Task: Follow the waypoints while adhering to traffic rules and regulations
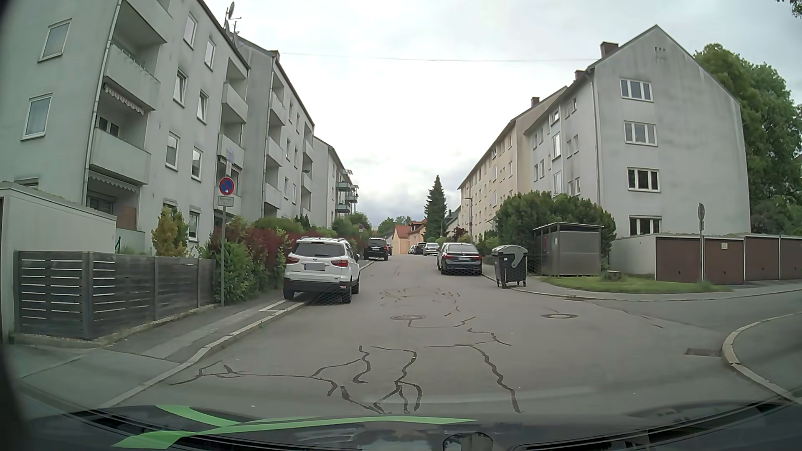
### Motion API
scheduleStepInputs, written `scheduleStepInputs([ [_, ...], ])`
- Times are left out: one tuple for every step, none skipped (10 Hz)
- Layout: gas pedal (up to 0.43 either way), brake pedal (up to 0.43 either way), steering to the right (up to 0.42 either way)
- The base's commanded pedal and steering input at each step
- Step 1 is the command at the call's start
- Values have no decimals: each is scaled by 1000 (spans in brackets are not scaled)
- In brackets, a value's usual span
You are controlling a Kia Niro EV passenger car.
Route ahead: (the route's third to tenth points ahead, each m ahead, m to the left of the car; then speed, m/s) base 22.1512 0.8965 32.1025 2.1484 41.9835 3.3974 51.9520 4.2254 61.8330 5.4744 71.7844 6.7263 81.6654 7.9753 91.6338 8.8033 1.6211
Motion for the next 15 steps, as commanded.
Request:
scheduleStepInputs([
  [20, 6, -5],
  [20, 6, -6],
  [20, 6, -5],
  [20, 6, -6],
  [20, 6, -5],
  [20, 6, -5],
  [20, 6, -5],
  [20, 6, -5],
  [20, 6, -5],
  [20, 6, -6],
  [20, 6, -5],
  [20, 6, -5],
  [20, 6, -5],
  [20, 6, -5],
  [20, 6, -5],
])
